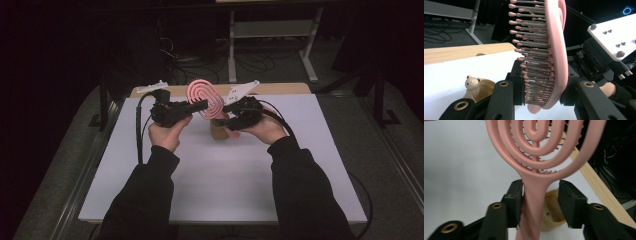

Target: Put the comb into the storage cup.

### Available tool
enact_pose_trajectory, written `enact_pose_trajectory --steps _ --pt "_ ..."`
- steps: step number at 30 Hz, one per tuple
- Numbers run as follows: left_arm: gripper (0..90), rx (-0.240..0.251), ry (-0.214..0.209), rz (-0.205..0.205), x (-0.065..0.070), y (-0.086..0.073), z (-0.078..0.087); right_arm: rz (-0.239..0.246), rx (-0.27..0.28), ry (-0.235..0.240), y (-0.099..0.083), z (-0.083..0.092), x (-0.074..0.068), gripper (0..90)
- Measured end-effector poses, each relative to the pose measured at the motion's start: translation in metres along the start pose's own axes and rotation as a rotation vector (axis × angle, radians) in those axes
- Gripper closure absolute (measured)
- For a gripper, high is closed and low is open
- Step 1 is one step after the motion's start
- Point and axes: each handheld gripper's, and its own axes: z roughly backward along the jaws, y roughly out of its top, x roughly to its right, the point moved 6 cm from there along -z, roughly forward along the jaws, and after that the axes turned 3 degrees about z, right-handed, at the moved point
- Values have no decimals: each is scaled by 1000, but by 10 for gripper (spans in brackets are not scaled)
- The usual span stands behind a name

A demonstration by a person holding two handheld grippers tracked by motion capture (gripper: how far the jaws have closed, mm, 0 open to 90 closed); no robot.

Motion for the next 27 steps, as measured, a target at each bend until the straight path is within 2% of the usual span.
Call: enact_pose_trajectory --steps 8,11,20,27 --pt "644 2 -1 -1 -2 2 -1 -26 -1 19 -5 2 0 395" --pt "649 -6 9 -12 -3 3 -1 -36 -3 25 -8 3 1 359" --pt "650 5 5 -15 -5 10 1 -75 16 37 -14 8 3 251" --pt "650 12 14 -21 -6 19 3 -125 13 20 -22 11 7 43"
